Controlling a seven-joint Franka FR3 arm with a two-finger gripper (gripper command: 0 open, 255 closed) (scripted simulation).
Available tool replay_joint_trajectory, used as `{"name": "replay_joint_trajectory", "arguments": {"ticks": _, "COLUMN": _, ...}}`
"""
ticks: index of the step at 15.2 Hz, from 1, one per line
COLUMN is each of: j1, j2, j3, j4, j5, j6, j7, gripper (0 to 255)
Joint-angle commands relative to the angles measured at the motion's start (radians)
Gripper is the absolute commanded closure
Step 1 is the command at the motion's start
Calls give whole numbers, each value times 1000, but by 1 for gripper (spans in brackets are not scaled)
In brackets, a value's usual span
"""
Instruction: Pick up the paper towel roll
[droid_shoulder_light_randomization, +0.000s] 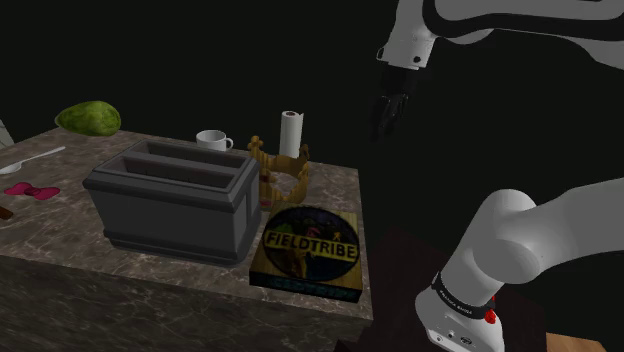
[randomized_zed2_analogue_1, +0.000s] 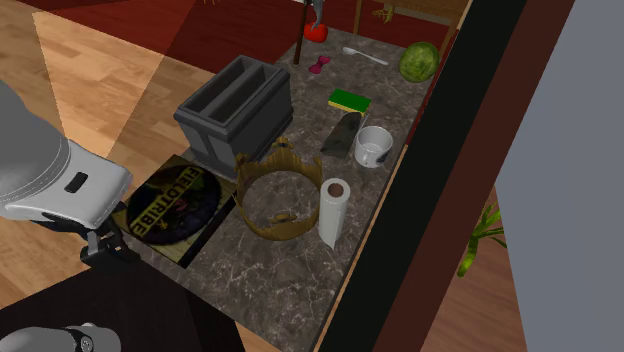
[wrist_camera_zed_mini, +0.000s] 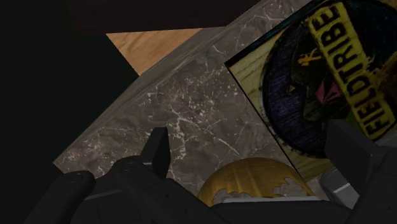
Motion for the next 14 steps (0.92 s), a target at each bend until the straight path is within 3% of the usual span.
{"name": "replay_joint_trajectory", "arguments": {"ticks": 1, "j1": 0, "j2": 0, "j3": 0, "j4": 0, "j5": 0, "j6": 0, "j7": 0, "gripper": 0}}
{"name": "replay_joint_trajectory", "arguments": {"ticks": 14, "j1": 4, "j2": 474, "j3": -35, "j4": 296, "j5": -57, "j6": 221, "j7": -108, "gripper": 0}}
